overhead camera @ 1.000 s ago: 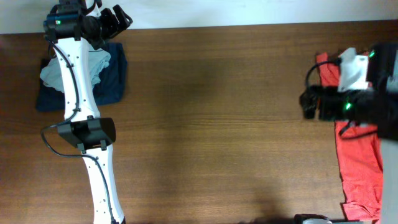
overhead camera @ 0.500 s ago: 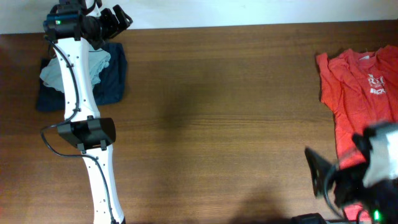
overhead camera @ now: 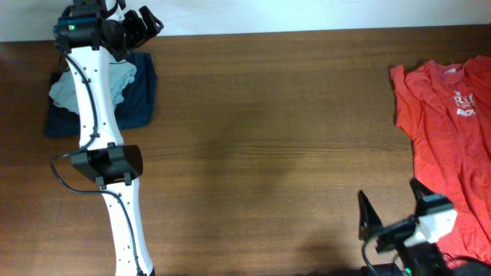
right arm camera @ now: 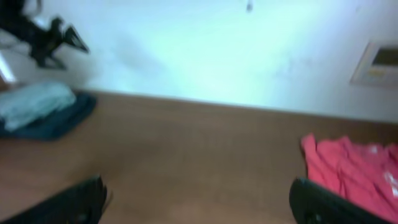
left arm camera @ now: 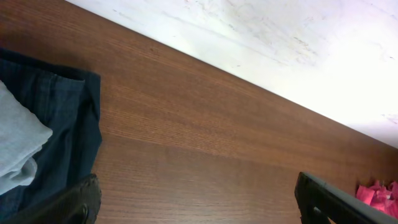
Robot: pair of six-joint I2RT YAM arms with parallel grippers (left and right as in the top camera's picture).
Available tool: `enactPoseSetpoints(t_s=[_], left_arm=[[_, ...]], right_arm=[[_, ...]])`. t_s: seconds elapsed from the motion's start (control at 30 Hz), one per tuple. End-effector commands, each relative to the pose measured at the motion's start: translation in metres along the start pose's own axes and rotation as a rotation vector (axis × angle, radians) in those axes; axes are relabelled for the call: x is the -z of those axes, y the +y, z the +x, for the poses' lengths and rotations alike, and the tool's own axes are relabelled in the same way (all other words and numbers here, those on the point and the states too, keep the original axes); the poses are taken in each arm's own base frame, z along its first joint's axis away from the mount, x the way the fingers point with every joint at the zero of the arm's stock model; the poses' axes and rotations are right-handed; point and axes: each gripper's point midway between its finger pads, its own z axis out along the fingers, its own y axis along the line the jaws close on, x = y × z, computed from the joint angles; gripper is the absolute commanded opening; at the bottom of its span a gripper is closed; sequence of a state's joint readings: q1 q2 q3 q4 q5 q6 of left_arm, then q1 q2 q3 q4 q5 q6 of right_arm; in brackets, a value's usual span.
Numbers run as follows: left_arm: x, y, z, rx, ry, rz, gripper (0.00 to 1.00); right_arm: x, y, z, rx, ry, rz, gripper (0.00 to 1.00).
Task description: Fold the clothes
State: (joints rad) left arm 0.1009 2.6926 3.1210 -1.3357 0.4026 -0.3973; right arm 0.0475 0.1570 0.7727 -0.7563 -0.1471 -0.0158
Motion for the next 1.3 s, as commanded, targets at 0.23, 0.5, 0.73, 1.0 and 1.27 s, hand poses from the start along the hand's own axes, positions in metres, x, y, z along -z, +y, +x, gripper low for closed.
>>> enactPoseSetpoints(t_s=[0.23,0.5,0.73,1.0,1.27], left_arm=[[0.015,-0.009,-0.007,-0.016,-0.034,0.007,0.99],[0.015,-0.009,-0.007,-0.016,-0.035,0.007,0.99],[0.015,-0.009,-0.007,-0.016,-0.035,0.007,0.99],[0.015,-0.009,-0.007,-0.016,-0.035,0.007,0.99],[0.015,-0.009,-0.007,-0.016,-0.035,0.007,0.99]], right_arm=[[-0.05,-0.005,0.043,0.028,-0.175,-0.012,0.99],[-0.071,-0.01,0.058,0.006,-0.251,-0.008,0.99],[-0.083,-0.017,0.085,-0.003,-0.224,0.02,0.99],[-0.093,-0.022,0.116,-0.015,-0.162,0.046,0.99],[-0.097,-0.024,0.138,-0.012,-0.082,0.058,0.99]])
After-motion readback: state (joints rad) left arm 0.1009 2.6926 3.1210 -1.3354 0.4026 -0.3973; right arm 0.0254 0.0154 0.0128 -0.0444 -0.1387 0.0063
